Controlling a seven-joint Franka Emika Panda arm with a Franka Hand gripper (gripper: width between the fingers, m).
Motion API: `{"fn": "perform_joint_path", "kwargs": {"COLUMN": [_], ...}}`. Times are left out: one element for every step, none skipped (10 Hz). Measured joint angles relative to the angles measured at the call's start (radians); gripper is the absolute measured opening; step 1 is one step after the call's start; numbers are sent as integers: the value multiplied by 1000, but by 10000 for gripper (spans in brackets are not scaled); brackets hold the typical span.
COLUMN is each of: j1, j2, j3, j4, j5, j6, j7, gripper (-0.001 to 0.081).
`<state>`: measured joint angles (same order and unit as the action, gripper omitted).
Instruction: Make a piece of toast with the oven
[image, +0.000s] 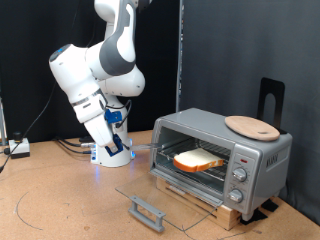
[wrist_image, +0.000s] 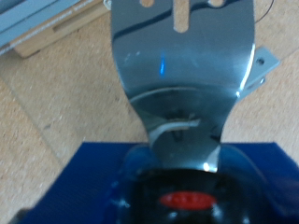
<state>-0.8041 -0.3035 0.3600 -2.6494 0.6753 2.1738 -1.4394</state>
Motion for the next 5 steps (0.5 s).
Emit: {"fn": "perform_joint_path", "kwargs": {"j1": [0, 0, 1, 1, 2], "j2": [2, 6, 10, 14, 19], "j3": [9, 20, 30, 45, 68], "j4": [-4, -10, -16, -24, -31], "j5": [-33, -45, -45, -56, -76], "j6": [24, 47, 67, 77, 78], "j7": [24, 30, 30, 34, 45], "gripper": [396, 396, 396, 396, 396]}}
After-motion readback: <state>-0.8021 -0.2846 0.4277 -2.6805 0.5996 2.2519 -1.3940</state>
